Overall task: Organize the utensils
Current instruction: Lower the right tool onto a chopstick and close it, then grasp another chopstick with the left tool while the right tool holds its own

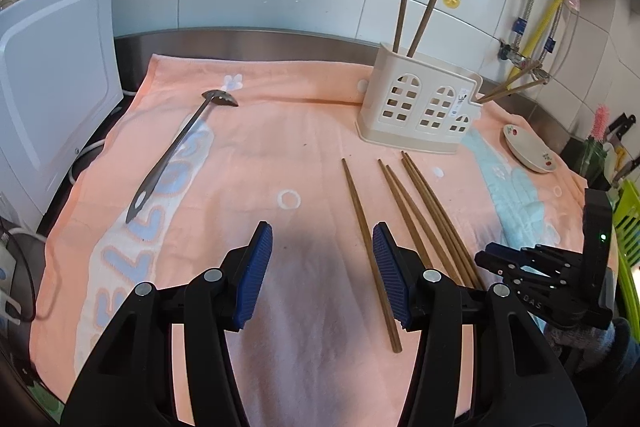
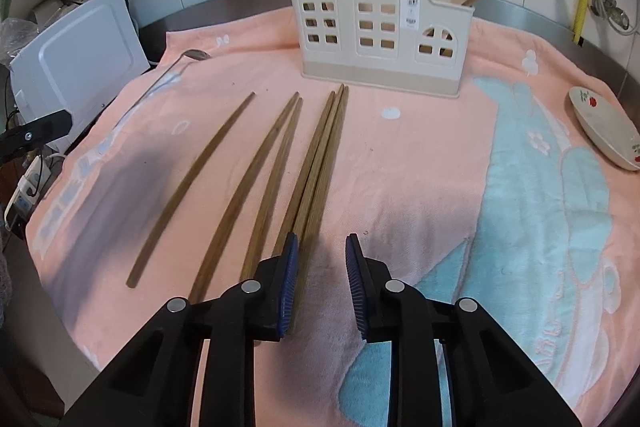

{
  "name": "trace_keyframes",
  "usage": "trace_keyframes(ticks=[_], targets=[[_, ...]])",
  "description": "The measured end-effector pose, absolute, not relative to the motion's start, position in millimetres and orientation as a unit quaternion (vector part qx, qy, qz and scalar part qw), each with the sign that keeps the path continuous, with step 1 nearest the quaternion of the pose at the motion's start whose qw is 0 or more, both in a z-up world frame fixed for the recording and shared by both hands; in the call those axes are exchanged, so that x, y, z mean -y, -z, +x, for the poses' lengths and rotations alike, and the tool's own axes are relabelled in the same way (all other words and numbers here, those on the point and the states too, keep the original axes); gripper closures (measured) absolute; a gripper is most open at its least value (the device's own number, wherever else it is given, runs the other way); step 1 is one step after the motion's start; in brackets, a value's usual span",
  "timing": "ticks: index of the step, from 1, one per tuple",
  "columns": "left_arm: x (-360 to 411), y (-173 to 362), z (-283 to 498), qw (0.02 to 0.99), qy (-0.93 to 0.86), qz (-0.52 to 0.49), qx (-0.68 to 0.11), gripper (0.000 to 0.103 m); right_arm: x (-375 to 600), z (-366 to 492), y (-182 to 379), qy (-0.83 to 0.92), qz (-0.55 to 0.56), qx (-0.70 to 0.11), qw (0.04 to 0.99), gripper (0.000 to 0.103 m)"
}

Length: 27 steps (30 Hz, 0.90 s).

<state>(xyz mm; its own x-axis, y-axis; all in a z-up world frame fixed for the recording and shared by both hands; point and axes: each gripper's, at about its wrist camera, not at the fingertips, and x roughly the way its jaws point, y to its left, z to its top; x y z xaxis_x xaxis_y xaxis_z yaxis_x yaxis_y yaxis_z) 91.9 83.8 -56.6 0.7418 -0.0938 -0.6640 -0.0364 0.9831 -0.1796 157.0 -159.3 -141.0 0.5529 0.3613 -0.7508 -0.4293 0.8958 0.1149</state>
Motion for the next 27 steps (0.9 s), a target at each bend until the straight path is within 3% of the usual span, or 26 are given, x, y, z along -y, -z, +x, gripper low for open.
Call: trace_keyframes(ticks=[20, 23, 27], targets=[[-86, 79, 87, 0.92, 0.015, -0.107, -0.378, 0.051, 141, 164, 154, -0.209, -0.084, -0.415, 0.881, 0.087], [-83, 82, 86, 0.918, 0.017, -0.107, -0.382, 0.051, 143, 162, 154, -0.203, -0.092, -0.409, 0.885, 0.095], [-76, 88, 85, 0.916, 0.022, -0.104, -0.387, 0.051, 150, 161, 154, -0.203, -0.08, -0.41, 0.886, 0.096]])
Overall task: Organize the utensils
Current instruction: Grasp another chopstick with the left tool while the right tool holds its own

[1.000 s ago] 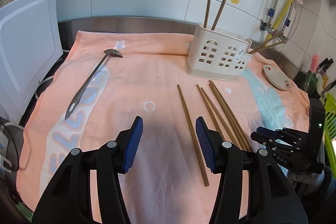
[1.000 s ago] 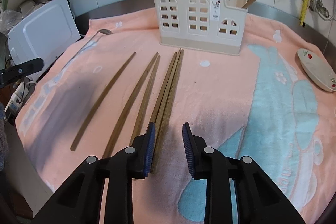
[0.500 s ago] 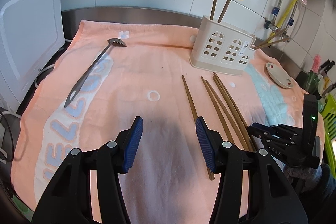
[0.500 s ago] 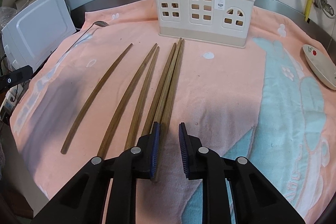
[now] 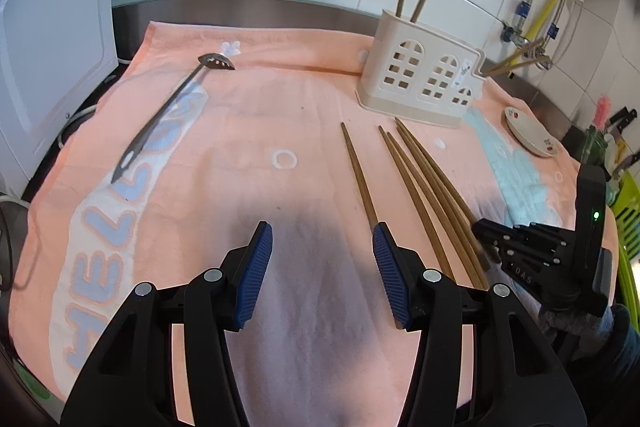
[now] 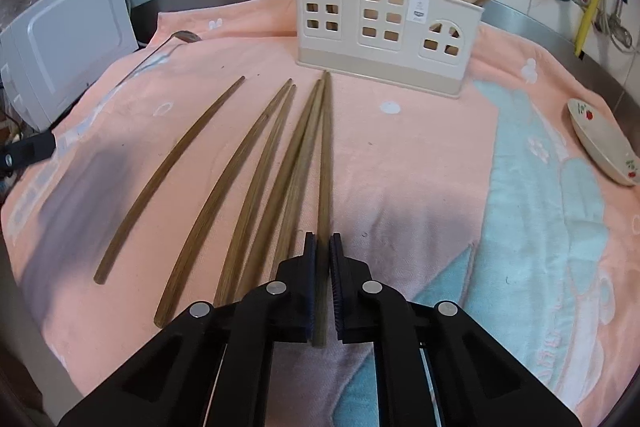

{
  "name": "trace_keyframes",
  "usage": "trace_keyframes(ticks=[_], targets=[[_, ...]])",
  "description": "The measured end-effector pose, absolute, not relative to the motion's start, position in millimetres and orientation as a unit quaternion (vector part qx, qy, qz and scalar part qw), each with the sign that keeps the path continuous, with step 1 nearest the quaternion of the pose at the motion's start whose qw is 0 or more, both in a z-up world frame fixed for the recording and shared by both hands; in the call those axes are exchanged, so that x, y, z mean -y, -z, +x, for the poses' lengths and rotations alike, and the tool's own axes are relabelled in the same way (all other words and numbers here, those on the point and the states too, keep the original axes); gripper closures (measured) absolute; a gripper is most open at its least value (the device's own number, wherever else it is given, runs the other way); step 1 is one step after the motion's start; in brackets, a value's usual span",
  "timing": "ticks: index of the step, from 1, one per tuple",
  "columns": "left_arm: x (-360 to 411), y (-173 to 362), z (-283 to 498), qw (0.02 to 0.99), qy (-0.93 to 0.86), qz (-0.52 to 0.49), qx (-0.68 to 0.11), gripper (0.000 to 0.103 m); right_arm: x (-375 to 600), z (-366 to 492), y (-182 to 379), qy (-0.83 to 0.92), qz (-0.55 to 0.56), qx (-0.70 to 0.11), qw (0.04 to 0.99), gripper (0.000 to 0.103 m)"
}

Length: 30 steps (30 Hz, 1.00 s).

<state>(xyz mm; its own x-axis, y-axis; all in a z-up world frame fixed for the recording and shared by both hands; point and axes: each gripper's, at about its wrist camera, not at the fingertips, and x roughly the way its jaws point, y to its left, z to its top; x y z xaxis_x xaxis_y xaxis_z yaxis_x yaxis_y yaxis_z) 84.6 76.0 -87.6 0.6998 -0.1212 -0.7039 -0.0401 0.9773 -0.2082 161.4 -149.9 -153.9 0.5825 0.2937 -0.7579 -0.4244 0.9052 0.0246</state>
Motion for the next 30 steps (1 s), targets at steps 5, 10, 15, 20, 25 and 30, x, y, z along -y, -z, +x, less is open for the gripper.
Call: trace_keyframes(ticks=[5, 10, 15, 20, 25, 30], targets=[[-60, 97, 85, 0.912, 0.036, -0.1, -0.395, 0.051, 158, 155, 150, -0.203, -0.071, -0.404, 0.889, 0.097], [-39, 108, 94, 0.907, 0.056, -0.095, -0.407, 0.059, 166, 145, 135, -0.203, -0.063, -0.384, 0.898, 0.097], [-26, 121, 106, 0.899, 0.063, -0.097, -0.423, 0.079, 176, 135, 112, -0.203, -0.059, -0.355, 0.911, 0.097], [-17, 130, 114, 0.893, 0.061, -0.098, -0.434, 0.086, 184, 127, 90, -0.205, -0.053, -0.327, 0.921, 0.097], [-13, 136, 120, 0.892, 0.04, -0.092, -0.442, 0.086, 187, 123, 78, -0.209, -0.054, -0.312, 0.925, 0.097], [-5, 140, 121, 0.894, 0.021, -0.061, -0.443, 0.092, 191, 120, 69, -0.21, -0.052, -0.304, 0.928, 0.096]])
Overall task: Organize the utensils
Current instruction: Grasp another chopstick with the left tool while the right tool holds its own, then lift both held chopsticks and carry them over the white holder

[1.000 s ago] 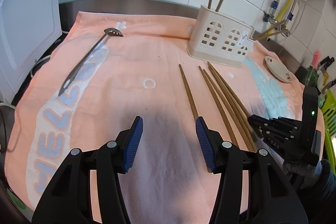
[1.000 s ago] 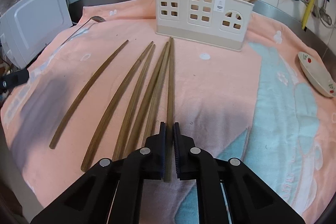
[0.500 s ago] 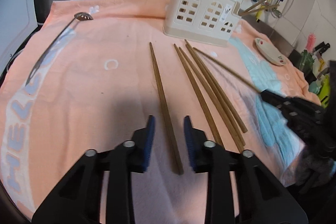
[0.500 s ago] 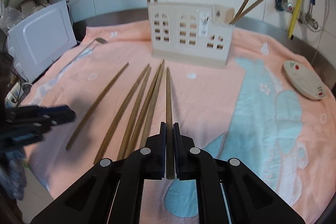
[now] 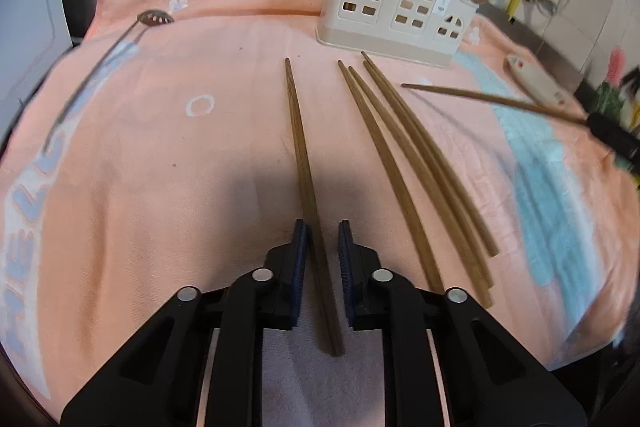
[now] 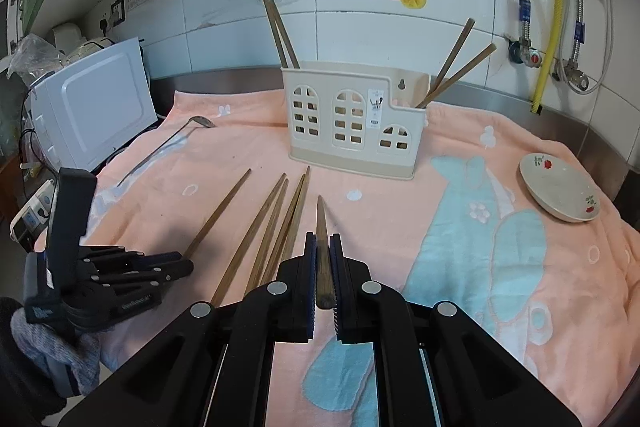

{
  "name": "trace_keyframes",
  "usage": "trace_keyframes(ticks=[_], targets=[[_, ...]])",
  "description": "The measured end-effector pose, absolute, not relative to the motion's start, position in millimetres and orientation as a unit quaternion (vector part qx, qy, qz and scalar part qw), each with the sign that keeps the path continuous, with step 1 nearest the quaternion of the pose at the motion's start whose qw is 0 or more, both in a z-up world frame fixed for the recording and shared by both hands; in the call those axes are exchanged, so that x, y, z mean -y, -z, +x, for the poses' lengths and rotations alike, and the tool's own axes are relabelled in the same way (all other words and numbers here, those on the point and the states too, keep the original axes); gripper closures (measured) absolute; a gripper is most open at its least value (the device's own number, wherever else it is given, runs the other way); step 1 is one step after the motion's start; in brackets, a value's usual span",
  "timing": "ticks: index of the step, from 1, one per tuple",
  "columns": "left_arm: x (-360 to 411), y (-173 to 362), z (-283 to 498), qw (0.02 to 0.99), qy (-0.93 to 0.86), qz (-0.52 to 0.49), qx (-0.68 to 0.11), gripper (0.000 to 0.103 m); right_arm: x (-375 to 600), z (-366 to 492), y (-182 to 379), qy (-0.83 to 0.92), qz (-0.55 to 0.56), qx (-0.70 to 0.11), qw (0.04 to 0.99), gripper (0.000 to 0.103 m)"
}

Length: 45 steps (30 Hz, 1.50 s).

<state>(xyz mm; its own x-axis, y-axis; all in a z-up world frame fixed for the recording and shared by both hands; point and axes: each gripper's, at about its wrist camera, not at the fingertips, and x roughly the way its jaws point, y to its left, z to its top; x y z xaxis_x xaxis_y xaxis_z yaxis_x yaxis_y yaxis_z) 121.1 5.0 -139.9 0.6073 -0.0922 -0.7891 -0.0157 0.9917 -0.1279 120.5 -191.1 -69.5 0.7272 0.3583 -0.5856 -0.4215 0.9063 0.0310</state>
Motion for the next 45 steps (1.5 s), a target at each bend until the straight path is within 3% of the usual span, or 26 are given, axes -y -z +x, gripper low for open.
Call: trace_keyframes(ticks=[9, 20, 33, 45], targets=[[-13, 118, 119, 0.899, 0.031, -0.073, -0.431, 0.097, 195, 119, 53, -0.218, -0.048, -0.296, 0.929, 0.096], [-17, 33, 120, 0.931, 0.069, -0.058, -0.353, 0.097, 201, 134, 9, -0.235, -0.044, -0.276, 0.931, 0.097], [0, -42, 159, 0.941, 0.12, -0.041, -0.314, 0.098, 225, 184, -68, -0.248, -0.03, -0.273, 0.929, 0.097], [25, -139, 202, 0.964, 0.131, -0.021, -0.232, 0.098, 242, 220, -120, -0.229, -0.042, -0.255, 0.938, 0.097]])
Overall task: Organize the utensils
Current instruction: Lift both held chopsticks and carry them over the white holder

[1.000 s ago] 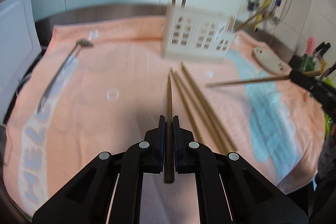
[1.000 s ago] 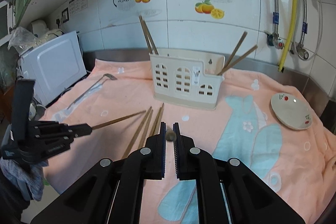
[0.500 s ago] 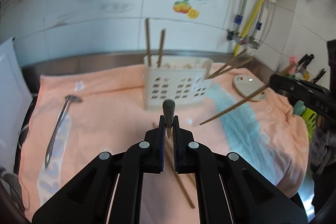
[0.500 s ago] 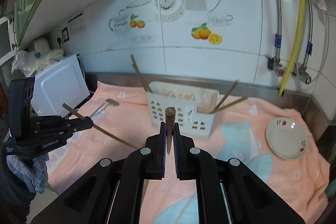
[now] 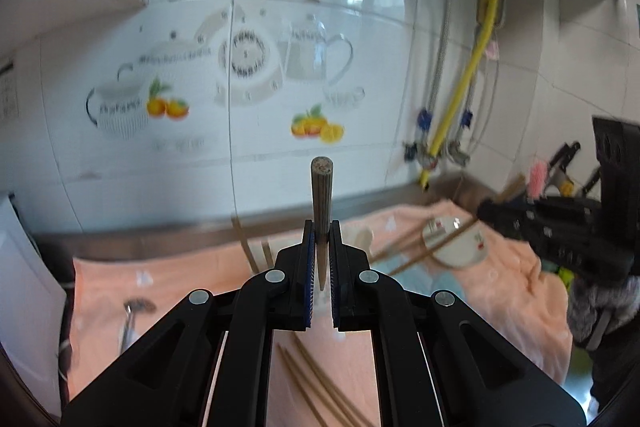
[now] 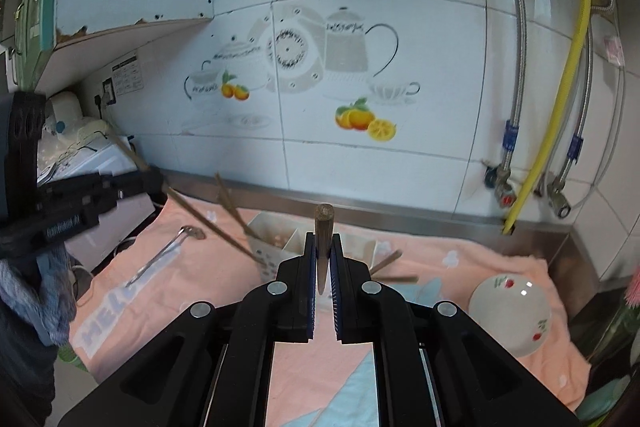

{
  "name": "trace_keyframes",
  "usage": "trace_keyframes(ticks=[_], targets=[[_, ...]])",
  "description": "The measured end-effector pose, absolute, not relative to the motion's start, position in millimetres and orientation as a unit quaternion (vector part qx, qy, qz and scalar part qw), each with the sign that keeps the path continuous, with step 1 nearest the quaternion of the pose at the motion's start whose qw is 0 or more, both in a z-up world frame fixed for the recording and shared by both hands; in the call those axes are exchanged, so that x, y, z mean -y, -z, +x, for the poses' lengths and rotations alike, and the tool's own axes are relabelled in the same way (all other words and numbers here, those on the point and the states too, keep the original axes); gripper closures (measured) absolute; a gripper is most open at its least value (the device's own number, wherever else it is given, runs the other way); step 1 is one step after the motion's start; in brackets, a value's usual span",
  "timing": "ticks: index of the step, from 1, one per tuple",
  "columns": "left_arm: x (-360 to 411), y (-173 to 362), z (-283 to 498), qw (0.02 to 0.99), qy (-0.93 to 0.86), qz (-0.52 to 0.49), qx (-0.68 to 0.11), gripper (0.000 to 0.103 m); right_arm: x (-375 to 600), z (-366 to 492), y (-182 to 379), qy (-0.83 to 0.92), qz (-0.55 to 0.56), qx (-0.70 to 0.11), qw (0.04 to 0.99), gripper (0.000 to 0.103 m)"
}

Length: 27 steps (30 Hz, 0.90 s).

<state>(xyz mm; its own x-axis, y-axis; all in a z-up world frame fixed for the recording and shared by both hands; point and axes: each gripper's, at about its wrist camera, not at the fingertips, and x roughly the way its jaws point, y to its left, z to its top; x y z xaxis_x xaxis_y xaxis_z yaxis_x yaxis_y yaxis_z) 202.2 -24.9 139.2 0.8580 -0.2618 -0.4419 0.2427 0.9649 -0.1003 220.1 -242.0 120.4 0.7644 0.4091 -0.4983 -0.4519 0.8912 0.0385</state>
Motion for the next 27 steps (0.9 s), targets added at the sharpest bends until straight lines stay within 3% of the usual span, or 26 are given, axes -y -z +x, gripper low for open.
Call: trace_keyframes(ticks=[7, 27], targets=[[22, -157, 235, 0.968, 0.111, -0.02, -0.223, 0.098, 243, 239, -138, -0.221, -0.045, -0.245, 0.943, 0.097], [10, -85, 302, 0.945, 0.09, -0.038, -0.311, 0.098, 222, 305, -70, -0.196, -0.053, -0.317, 0.926, 0.096]])
